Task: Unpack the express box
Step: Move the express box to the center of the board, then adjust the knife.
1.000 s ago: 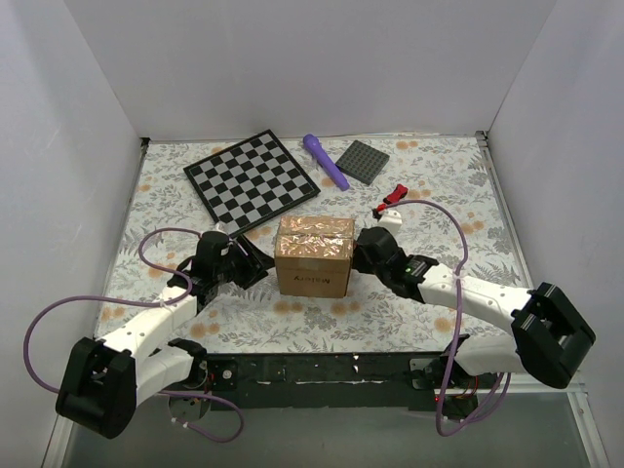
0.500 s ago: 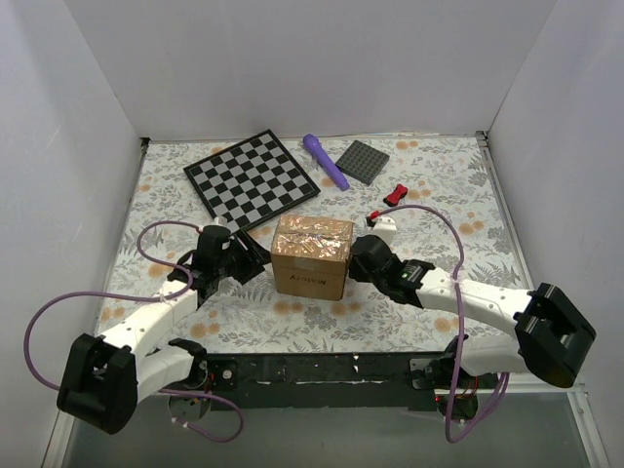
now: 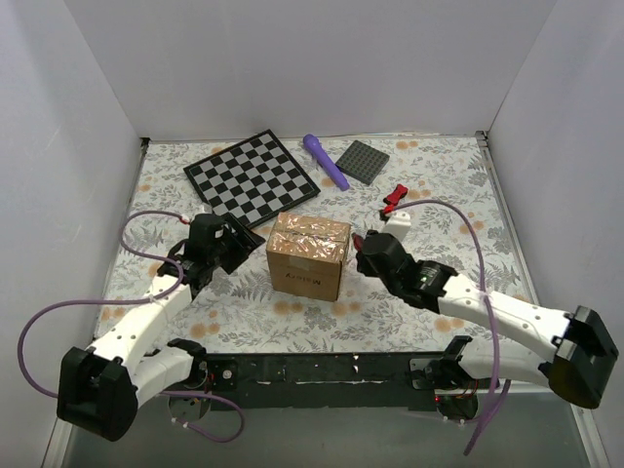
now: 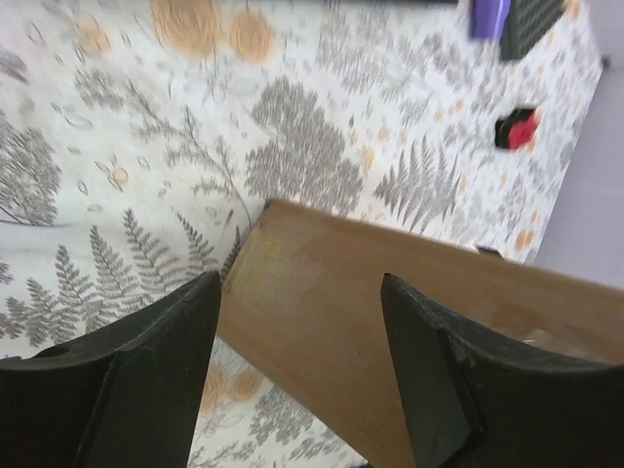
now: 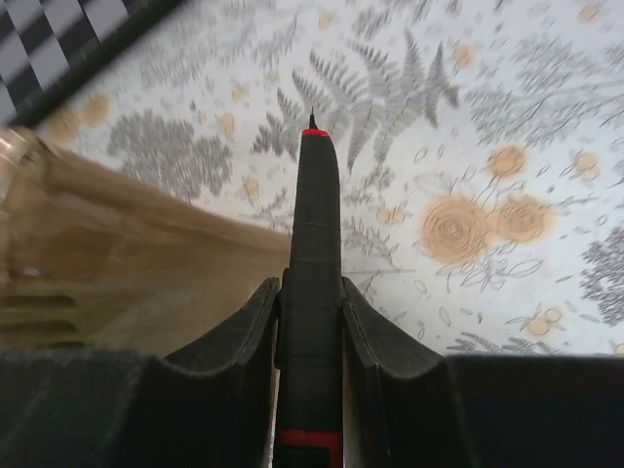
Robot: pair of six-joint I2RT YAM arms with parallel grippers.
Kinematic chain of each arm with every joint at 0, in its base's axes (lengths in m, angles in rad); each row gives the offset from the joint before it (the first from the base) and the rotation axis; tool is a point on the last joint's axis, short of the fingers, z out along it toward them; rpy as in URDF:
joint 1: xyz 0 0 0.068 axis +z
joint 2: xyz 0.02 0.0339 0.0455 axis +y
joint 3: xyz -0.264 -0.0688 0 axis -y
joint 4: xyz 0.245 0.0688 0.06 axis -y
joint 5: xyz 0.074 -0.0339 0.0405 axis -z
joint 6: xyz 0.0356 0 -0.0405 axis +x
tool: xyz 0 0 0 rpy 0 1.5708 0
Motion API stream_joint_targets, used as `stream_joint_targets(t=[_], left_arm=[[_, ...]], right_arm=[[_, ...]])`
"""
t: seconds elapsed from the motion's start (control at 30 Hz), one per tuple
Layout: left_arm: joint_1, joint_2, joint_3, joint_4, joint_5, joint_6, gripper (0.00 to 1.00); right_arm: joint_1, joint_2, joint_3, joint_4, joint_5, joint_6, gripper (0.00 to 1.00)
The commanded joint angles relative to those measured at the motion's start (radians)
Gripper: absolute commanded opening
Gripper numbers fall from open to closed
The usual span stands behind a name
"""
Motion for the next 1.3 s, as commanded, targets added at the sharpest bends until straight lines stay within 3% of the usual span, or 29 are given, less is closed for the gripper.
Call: stream_joint_targets(t=[0.0, 0.23, 0.37, 0.53, 0.63, 0.73, 0.87, 1.0, 1.27], left_arm=[[0.042, -0.059, 0.121, -0.078, -0.141, 0.019, 0.68], [0.072, 0.009, 0.389, -0.081, -0.052, 0.009, 0.71], [0.072, 0.021, 0.423, 0.012, 0.125, -0.074, 0.73], [0.072, 0.047, 0.3, 0.435, 0.504, -0.221, 0.81], [0.062, 0.064, 0.239, 0.666, 0.661, -0.277, 0.87], [0.022, 0.046, 0.199, 0.796, 0.686, -0.289, 0.92], [-0.029, 0.038, 0.162, 0.96, 0.698, -0.316, 0.93], [-0.058, 0.019, 0.081, 1.242, 0.655, -0.392, 0.92], [-0.084, 0.058, 0.082, 1.294, 0.655, -0.376, 0.85]], right_arm=[[-0.051, -0.138, 0.111, -0.033, 0.154, -0.07, 0.01], [-0.054, -0.237, 0.234, 0.025, 0.13, -0.243, 0.01], [-0.055, -0.289, 0.258, 0.148, -0.065, -0.381, 0.01], [-0.055, -0.32, 0.298, 0.196, -0.322, -0.41, 0.01], [-0.055, -0.335, 0.297, 0.219, -0.415, -0.387, 0.01], [-0.055, -0.349, 0.26, 0.286, -0.527, -0.34, 0.01], [-0.055, -0.343, 0.217, 0.383, -0.614, -0.263, 0.01], [-0.055, -0.312, 0.211, 0.417, -0.677, -0.209, 0.01], [-0.057, -0.281, 0.189, 0.476, -0.752, -0.149, 0.01]])
